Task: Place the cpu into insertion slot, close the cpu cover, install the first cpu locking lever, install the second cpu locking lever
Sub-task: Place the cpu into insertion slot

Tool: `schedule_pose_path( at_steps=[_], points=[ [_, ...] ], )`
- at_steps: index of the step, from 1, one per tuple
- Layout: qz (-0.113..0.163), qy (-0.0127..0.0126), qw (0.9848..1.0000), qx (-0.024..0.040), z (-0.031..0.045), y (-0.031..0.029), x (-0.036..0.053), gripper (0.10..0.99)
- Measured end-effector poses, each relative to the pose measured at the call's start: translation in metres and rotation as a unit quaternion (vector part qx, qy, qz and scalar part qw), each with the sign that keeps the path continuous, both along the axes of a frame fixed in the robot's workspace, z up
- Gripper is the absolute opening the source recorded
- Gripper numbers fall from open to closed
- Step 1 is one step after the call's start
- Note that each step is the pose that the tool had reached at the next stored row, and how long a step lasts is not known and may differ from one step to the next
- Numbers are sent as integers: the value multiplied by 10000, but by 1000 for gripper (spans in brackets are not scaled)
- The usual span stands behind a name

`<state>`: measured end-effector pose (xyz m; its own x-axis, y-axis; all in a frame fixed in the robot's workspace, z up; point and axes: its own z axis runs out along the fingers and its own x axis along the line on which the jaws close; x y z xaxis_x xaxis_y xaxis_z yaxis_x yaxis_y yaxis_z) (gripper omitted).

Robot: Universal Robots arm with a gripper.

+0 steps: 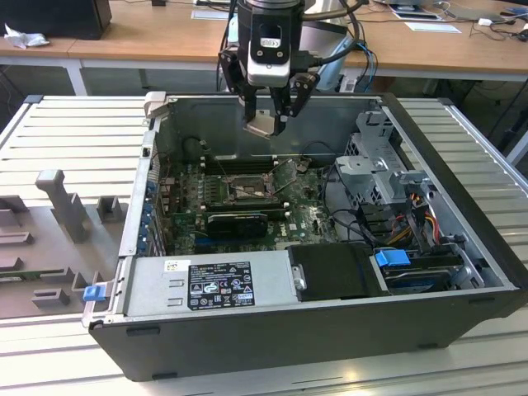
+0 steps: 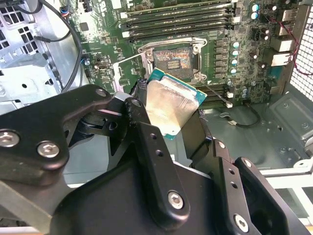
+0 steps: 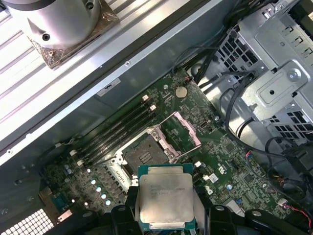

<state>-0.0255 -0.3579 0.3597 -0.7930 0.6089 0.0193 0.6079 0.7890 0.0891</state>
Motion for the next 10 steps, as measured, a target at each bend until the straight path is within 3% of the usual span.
schedule_pose_path(
  at_steps=[4, 10],
  points=[
    [-23, 0, 10000, -4, -8, -1, 0, 529],
    [-381, 0, 9993, -4, -14, 0, 0, 529]
  ],
)
